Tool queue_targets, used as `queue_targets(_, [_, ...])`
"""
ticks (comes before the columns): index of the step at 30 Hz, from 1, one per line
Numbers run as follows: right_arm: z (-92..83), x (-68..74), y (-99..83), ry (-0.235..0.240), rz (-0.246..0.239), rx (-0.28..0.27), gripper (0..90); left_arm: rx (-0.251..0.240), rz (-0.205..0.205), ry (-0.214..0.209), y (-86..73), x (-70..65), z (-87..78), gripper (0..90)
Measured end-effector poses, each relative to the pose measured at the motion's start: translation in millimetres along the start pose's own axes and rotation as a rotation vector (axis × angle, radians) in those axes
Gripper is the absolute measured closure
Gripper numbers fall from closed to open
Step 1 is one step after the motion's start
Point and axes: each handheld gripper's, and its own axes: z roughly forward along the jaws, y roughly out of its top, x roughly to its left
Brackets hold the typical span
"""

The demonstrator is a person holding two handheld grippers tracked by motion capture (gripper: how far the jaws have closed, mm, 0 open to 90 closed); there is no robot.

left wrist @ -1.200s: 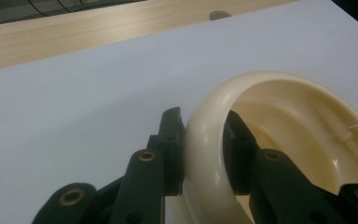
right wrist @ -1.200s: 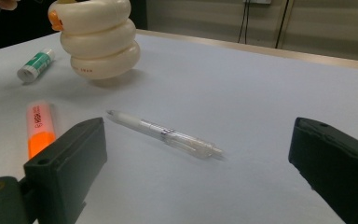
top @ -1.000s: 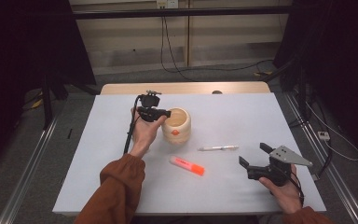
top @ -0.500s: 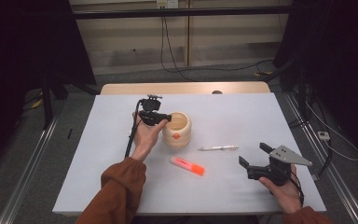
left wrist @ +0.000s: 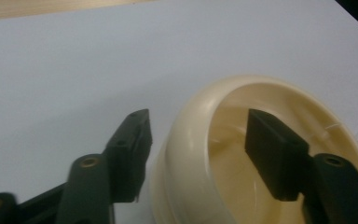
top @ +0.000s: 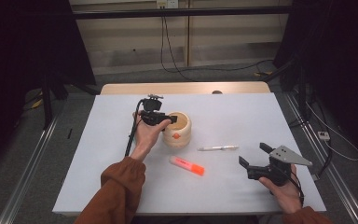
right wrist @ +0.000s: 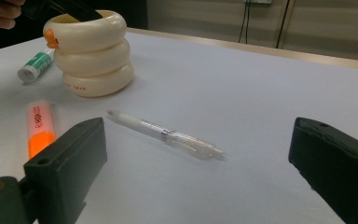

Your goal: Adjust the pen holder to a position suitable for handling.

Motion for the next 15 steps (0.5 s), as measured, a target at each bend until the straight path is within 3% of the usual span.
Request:
queue_targets(3, [0.1, 0.1, 0.1, 0.000, -0.001, 0.000, 3.7, -0.028, 0.019, -0.016, 0.9, 0.0, -3.1, 30.1])
queue_targets(9, [0.2, 0.2, 0.1, 0.001, 0.000, 0.001, 3.7, -0.062, 0.051, 0.012, 2.0, -1.4, -9.9, 11.4])
queue_targets(12, [0.0, 0.3, 0.1, 0.000, 0.000, 0.001, 3.8, -0.070, 0.063, 0.008, 2.7, 0.3, -15.3, 7.5])
queue_targets(15, [-0.1, 0.2, 0.1, 0.000, -0.001, 0.000, 3.8, -0.104, 0.046, -0.007, 1.6, 2.9, -24.5, 5.8])
